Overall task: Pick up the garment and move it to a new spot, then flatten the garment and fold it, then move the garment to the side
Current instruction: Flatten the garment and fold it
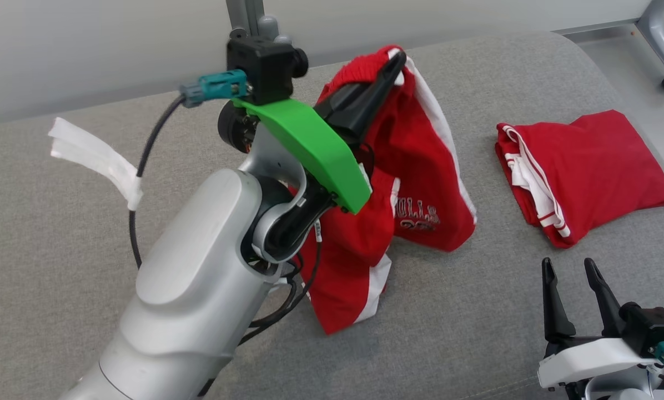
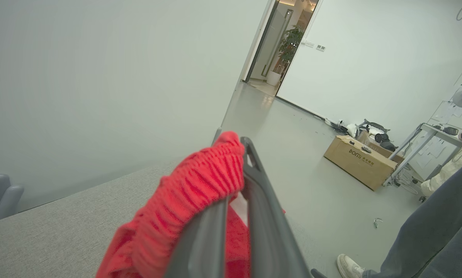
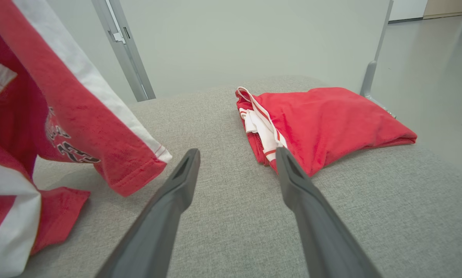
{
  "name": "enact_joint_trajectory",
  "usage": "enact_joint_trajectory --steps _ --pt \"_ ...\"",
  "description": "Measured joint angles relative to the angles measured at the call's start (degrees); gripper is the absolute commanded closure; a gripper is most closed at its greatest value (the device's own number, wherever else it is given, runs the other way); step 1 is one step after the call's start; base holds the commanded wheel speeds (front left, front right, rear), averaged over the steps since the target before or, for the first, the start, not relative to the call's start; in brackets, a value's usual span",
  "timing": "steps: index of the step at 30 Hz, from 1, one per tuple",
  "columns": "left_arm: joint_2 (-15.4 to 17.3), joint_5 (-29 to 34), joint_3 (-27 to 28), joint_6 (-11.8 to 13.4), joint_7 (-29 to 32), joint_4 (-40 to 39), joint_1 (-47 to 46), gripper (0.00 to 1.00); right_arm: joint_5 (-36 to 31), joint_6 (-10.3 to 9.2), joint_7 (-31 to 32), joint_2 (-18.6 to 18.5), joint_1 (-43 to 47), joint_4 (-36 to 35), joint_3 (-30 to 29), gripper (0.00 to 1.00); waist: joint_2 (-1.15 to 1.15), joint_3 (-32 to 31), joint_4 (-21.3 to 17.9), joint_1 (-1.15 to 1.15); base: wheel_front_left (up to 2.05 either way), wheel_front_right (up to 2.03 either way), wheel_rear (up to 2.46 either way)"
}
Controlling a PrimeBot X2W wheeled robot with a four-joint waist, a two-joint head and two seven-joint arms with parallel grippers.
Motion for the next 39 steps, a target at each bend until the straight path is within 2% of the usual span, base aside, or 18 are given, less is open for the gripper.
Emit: enact_joint_trajectory --steps 5,10,12,21,24,29,32,39 --pt "-0.01 -5.28 -0.60 3.80 -4.15 -2.97 -2.11 1.00 0.07 0.00 0.00 0.01 0.00 0.09 -0.20 0.00 0.00 -0.10 -0.27 0.00 0.00 0.00 0.00" --pt "0.77 -5.54 -2.67 4.07 -4.64 -2.96 1.29 1.00 0.15 0.00 0.00 0.01 0.02 0.08 -0.35 0.00 0.00 -0.15 0.03 0.00 0.00 0.00 0.00" --pt "3.52 -6.34 -3.53 3.33 -4.22 -3.31 6.31 1.00 0.26 0.00 0.00 0.00 0.14 0.14 -0.34 0.00 0.00 -0.41 0.07 0.00 0.00 0.00 0.00" --pt "20.14 -11.37 -6.49 0.58 -1.02 -7.65 31.81 1.00 0.21 0.00 0.00 -0.01 3.07 0.89 -1.83 0.00 0.00 -1.86 1.95 0.00 0.00 0.00 0.00" --pt "23.37 -10.34 -7.33 -0.20 -2.48 -7.09 35.67 1.00 -0.10 -0.01 0.00 -0.01 3.53 1.08 -2.04 0.00 0.00 -2.36 3.39 0.00 0.00 0.00 0.00" --pt "24.31 -7.87 -8.46 -2.04 -6.00 -3.10 37.08 1.00 -1.05 0.00 0.00 0.00 3.92 1.23 -1.62 0.00 0.00 -3.01 6.48 0.00 0.00 0.00 0.00" --pt "23.19 -8.87 -9.33 -3.04 -6.68 -0.20 36.99 1.00 -1.76 0.00 0.00 0.01 3.88 1.21 -1.62 0.00 0.00 -3.28 8.40 0.00 0.00 0.00 0.00" --pt "23.03 -12.15 -13.33 -3.93 -4.26 5.41 34.02 1.00 -3.25 0.00 0.00 0.01 3.55 1.41 -1.57 0.00 0.00 -4.03 11.97 0.00 0.00 0.00 0.00"
